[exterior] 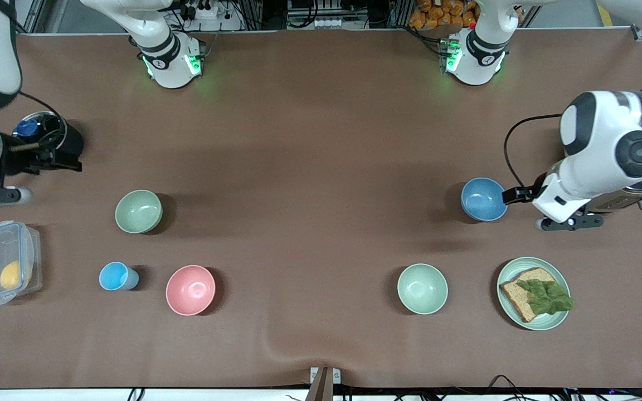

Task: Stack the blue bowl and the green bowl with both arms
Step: 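Grasp the green and blue bowls with the right and left grippers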

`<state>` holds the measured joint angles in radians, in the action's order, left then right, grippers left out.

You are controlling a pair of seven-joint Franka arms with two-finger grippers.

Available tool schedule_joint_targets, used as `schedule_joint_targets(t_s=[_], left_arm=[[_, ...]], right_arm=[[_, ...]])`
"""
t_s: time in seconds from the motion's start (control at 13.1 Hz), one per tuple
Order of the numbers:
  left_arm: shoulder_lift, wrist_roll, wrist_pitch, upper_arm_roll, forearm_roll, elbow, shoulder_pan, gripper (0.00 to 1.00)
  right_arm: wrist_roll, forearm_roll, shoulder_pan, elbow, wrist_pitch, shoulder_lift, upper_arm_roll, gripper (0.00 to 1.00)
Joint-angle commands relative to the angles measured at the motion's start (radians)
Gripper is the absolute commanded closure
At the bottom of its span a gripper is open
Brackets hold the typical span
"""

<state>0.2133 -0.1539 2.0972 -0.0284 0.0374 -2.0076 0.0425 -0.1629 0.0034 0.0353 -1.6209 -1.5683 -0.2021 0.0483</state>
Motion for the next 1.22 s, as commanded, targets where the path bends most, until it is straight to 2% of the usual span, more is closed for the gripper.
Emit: schedule_joint_targets(t_s=[0.0,0.23,0.61,0.76,0.84,0.99,1.14], left_arm=[[0.004,-0.012,0.088,-0.004,-0.014,-0.080,-0.029,0.00],[0.041,-0.012,0.116,-0.004,-0.013,-0.118,-0.036,0.00],[0.118,-0.009,0.225,-0.004,-0.011,-0.171,-0.073,0.00],[0.149,-0.009,0.277,-0.004,-0.011,-0.183,-0.084,0.07],[0.155,-0.009,0.282,-0.004,-0.011,-0.183,-0.085,0.12],[0.158,-0.009,0.285,-0.004,-0.011,-0.181,-0.084,0.33],[0.163,-0.012,0.285,-0.004,-0.013,-0.177,-0.084,0.62]], right_arm=[[-0.036,0.000,0.035,0.027,-0.044,-0.103,-0.013,0.00],[-0.043,0.003,0.049,0.010,-0.119,-0.192,-0.015,0.00],[-0.197,0.004,0.075,0.007,-0.245,-0.333,-0.015,0.00],[-0.214,0.009,0.078,-0.007,-0.248,-0.368,-0.016,0.00],[-0.243,0.010,0.080,-0.010,-0.259,-0.390,-0.016,0.00],[-0.267,0.021,0.103,-0.016,-0.289,-0.456,-0.019,0.00],[-0.291,0.096,0.112,-0.027,-0.295,-0.493,-0.019,0.00]])
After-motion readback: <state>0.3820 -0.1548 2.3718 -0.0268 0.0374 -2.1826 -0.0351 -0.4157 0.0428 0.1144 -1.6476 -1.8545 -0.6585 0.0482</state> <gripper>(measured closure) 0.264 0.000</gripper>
